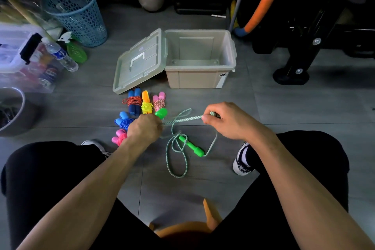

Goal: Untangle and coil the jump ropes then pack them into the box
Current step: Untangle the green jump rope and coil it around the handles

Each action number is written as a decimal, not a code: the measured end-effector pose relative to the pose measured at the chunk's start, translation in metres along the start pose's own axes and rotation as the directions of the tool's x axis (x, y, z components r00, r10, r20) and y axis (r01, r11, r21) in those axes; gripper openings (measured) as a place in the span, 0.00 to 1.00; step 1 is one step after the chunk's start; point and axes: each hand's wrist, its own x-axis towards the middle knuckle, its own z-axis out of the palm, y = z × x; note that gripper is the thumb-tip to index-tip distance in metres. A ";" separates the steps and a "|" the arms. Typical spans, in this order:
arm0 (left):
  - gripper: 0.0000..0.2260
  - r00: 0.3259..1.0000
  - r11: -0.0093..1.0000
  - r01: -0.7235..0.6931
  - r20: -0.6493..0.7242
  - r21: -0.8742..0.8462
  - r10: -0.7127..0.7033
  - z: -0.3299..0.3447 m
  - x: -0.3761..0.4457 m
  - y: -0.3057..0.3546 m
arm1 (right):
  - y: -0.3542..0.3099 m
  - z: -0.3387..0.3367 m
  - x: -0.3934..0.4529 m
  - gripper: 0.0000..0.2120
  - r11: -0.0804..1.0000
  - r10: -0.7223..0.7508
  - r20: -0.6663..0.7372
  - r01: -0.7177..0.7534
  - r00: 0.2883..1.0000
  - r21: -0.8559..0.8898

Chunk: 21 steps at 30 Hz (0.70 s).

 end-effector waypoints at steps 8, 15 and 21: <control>0.10 0.819 0.768 -0.572 -0.243 -0.287 0.519 -0.002 -0.022 0.039 | -0.005 0.009 0.006 0.13 0.999 -0.044 -0.036 0.043 0.998 -0.012; 0.06 0.952 0.937 -0.306 -0.076 -0.172 0.297 -0.005 -0.012 0.025 | 0.001 0.009 0.006 0.06 0.995 -0.077 -0.235 0.088 0.969 0.036; 0.14 0.936 0.906 -0.332 0.028 -0.263 0.351 -0.028 -0.018 0.023 | 0.013 0.007 0.010 0.06 0.996 0.060 -0.035 -0.062 0.998 -0.062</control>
